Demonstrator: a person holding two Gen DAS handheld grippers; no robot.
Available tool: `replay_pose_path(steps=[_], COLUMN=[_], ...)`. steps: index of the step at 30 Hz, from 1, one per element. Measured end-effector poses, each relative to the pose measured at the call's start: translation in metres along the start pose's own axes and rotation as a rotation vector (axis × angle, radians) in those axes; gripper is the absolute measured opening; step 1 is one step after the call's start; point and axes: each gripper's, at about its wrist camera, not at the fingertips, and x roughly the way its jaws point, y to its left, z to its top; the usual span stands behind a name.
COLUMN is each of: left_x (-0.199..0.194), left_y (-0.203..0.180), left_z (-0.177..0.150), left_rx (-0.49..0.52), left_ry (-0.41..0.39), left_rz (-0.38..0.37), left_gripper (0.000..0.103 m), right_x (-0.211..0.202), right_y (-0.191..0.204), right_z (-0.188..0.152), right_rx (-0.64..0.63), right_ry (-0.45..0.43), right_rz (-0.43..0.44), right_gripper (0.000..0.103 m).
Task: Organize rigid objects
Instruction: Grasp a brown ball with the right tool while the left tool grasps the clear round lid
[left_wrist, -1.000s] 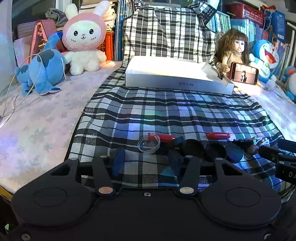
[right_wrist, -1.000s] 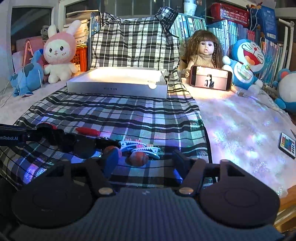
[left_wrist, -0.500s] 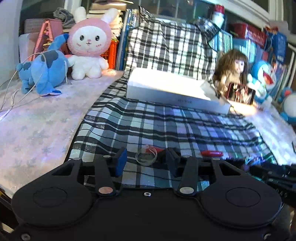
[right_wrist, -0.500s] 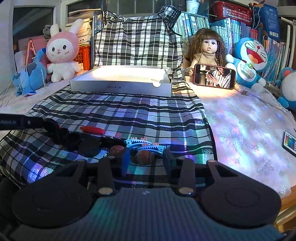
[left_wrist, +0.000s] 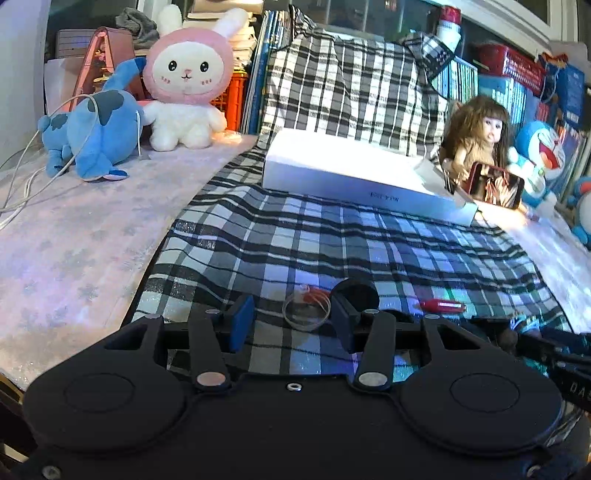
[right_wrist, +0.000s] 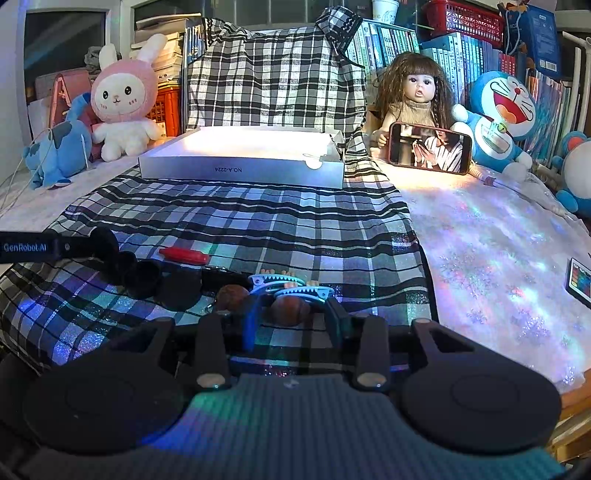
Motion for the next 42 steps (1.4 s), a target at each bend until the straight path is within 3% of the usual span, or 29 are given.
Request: replay_pose_path(steps=[9,11,12,14,16,25,42], left_x=[0.008,0.008,0.009,0.009,0.008,-0.003,0.005], left_y=[-0.002,-0.003,-0.003,-0.004,-0.006,-0.011,-0.016], left_z=[-0.003,-0.003,-0.003,-0.003,-0.003,0.005,0.035], left_rx=[0.016,0.019,0.021,0.028,0.04,0.061,0.05], left_ry=[0.009,0.005,0.006,0.004,0.002,-0.017,0.008], left_rz=[-0.009,-0.013,-0.015,-0.018,-0.02,-0.028,-0.056], left_gripper=[0.04,0.028,0.027,0.027,0.027,0.027,0.027], right_x=[0.001,0.001,0.001,0.001,0.002,-0.006,0.006], right_y=[0.002,0.002,0.002,0.003,0.004,0.01,-0.015], right_z=[0.0,0.0,0.0,0.0,0.0,0.006,0.036], right_rx=[-0.016,-0.019,-0.021,-0.027,-0.03,-0.052,0.076], right_ry=[-0.01,-0.014,-0.015,-0.016,-0.005,-0.03,-0.026], right_rz=[-0.011,-0.013,-0.014,-0.014,-0.009,0.018,0.026], right_gripper=[0.046,0.046,0.046,0.044,0.028,0.028,0.028])
